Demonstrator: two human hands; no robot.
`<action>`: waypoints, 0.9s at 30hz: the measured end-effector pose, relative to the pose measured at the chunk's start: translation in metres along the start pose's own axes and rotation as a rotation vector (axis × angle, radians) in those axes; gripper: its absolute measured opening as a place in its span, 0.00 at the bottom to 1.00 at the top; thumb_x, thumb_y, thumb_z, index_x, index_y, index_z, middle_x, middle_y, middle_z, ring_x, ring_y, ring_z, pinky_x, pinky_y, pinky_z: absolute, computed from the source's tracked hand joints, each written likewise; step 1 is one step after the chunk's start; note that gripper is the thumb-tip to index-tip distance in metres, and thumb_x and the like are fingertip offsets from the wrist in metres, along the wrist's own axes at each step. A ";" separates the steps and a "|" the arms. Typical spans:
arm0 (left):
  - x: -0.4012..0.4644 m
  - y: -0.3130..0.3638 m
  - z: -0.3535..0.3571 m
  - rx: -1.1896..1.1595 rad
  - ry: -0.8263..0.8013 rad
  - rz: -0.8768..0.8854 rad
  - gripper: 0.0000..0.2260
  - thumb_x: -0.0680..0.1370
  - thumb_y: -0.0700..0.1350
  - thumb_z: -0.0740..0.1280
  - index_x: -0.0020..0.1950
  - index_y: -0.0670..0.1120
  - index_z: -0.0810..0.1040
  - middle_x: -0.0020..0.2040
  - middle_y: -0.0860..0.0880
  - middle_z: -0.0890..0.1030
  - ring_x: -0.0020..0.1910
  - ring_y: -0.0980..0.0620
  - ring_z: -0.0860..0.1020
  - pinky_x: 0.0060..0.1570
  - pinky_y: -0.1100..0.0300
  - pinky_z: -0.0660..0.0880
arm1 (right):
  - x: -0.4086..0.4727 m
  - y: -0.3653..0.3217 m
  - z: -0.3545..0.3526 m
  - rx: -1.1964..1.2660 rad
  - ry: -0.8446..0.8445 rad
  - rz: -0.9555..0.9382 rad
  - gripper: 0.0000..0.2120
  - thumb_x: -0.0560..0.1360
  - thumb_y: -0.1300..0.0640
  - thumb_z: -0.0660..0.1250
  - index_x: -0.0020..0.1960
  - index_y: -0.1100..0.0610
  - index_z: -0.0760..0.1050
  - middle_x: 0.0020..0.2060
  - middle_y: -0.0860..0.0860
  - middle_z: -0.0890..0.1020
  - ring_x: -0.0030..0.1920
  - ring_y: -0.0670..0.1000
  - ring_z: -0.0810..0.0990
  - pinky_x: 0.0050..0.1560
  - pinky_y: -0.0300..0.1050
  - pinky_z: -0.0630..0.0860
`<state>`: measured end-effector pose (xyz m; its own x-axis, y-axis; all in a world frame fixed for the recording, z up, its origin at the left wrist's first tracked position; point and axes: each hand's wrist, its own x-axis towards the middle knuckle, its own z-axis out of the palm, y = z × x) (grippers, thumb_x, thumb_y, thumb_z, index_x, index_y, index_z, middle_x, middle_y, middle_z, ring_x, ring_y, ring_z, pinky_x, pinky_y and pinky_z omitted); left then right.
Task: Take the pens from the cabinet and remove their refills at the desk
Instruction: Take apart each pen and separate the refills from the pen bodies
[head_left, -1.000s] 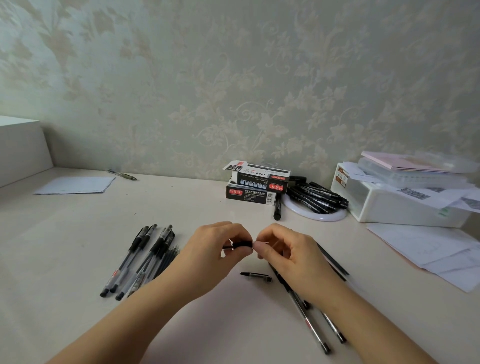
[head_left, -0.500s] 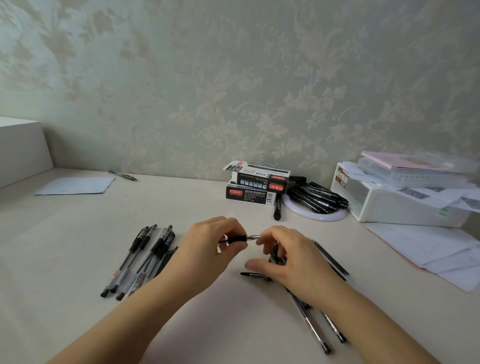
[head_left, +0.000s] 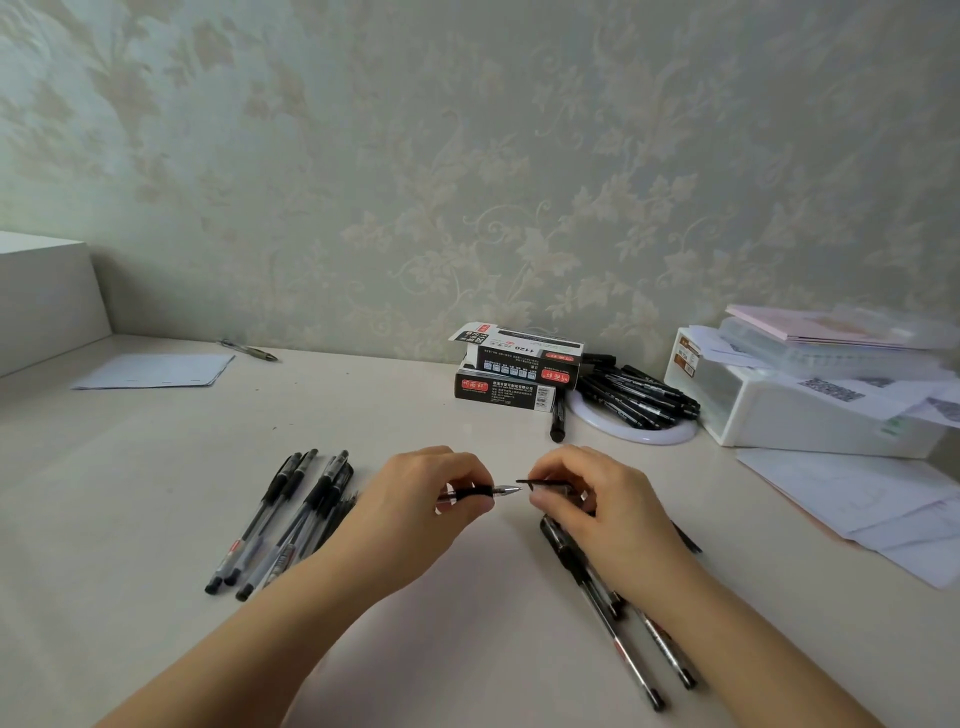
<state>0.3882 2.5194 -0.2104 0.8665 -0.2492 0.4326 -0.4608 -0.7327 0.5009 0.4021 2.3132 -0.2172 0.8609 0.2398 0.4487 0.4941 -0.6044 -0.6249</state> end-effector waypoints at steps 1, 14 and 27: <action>0.000 0.000 0.000 0.000 -0.005 0.002 0.02 0.77 0.49 0.69 0.47 0.55 0.81 0.40 0.58 0.77 0.41 0.60 0.75 0.40 0.71 0.68 | 0.000 -0.001 0.000 0.031 -0.013 0.002 0.06 0.74 0.57 0.73 0.47 0.46 0.79 0.42 0.41 0.82 0.45 0.42 0.80 0.45 0.32 0.74; 0.000 0.001 0.002 -0.098 -0.022 0.017 0.13 0.72 0.49 0.74 0.47 0.55 0.69 0.38 0.58 0.78 0.39 0.58 0.73 0.37 0.68 0.71 | -0.005 -0.014 0.005 0.265 -0.136 0.107 0.06 0.73 0.59 0.74 0.46 0.48 0.83 0.41 0.43 0.85 0.42 0.43 0.83 0.45 0.33 0.78; 0.001 0.008 -0.001 -0.181 0.005 -0.042 0.14 0.68 0.48 0.78 0.42 0.56 0.73 0.36 0.56 0.80 0.35 0.58 0.77 0.36 0.66 0.74 | -0.004 -0.013 -0.001 0.378 -0.146 0.170 0.06 0.71 0.60 0.76 0.45 0.51 0.85 0.39 0.46 0.86 0.41 0.45 0.85 0.45 0.35 0.79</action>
<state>0.3852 2.5136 -0.2049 0.8850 -0.2171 0.4119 -0.4514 -0.6166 0.6450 0.3927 2.3196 -0.2104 0.9285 0.2822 0.2413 0.3301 -0.3301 -0.8843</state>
